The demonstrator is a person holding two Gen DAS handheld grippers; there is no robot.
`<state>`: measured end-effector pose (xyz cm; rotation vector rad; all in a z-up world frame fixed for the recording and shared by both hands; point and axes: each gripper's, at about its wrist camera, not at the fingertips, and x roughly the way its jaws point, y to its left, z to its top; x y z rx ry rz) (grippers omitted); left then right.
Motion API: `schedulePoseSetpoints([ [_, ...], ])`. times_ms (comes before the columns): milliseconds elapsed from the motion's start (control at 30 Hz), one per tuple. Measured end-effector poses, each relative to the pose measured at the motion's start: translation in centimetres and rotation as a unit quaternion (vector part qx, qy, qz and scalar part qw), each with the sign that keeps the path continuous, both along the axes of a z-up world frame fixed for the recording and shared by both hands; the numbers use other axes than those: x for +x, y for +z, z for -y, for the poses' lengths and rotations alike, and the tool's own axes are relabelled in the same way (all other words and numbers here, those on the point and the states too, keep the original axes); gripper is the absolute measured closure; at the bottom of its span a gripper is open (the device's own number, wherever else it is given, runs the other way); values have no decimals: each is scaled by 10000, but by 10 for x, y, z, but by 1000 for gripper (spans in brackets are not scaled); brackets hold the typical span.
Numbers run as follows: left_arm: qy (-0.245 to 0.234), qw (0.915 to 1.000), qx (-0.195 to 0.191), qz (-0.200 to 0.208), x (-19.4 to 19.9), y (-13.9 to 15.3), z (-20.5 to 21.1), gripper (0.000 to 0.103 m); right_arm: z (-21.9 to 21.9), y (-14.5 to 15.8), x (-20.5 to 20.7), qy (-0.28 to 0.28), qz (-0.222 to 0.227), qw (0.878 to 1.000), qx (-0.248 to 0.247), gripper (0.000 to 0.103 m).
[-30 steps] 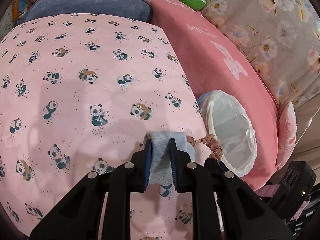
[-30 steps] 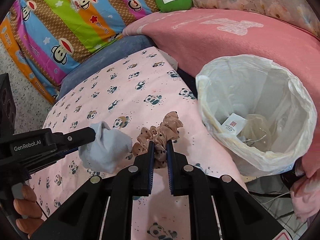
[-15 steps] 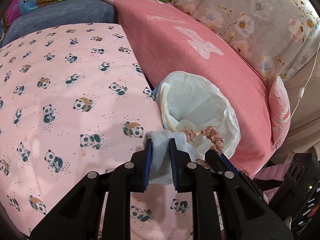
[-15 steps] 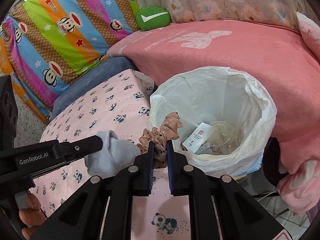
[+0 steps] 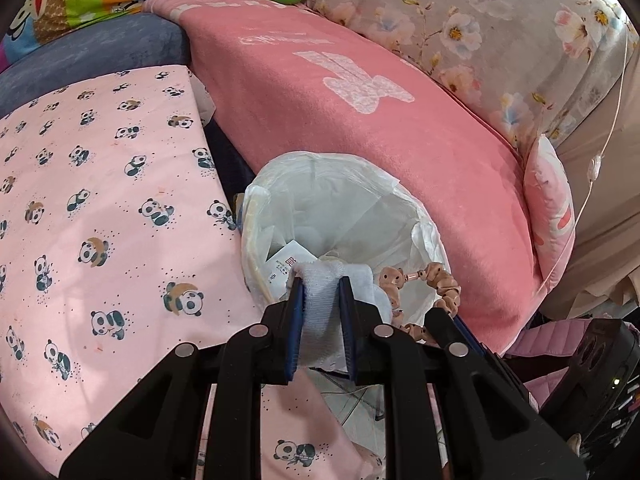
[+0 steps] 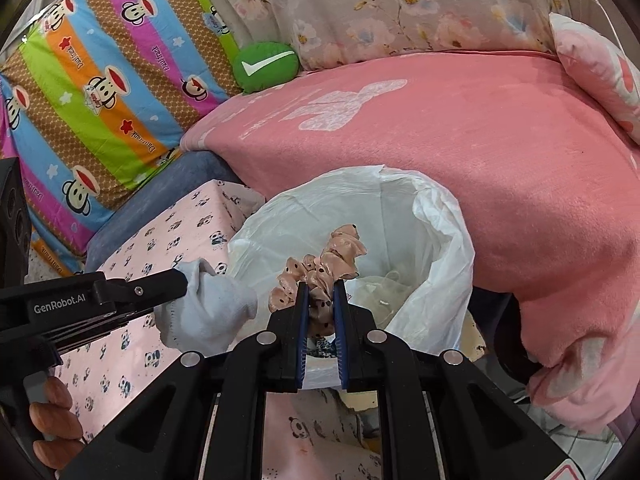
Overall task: Collect trash
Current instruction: 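Carry both items over the bin and open both grippers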
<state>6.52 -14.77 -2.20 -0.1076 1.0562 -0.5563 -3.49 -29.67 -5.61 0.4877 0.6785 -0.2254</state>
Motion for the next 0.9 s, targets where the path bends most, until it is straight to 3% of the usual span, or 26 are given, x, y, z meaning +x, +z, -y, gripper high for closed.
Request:
schedulePoseSetpoints([
  [700, -133, 9998, 4, 152, 26, -7, 39, 83, 31, 0, 14, -98, 103, 9999, -2, 91],
  [800, -104, 9996, 17, 245, 29, -6, 39, 71, 32, 1, 19, -84, 125, 9999, 2, 91],
  [833, -66, 9996, 27, 280, 29, -6, 38, 62, 32, 2, 21, -80, 134, 9999, 13, 91],
  [900, 10, 9993, 29, 368, 30, -4, 34, 57, 32, 2, 24, -61, 141, 9999, 20, 90],
])
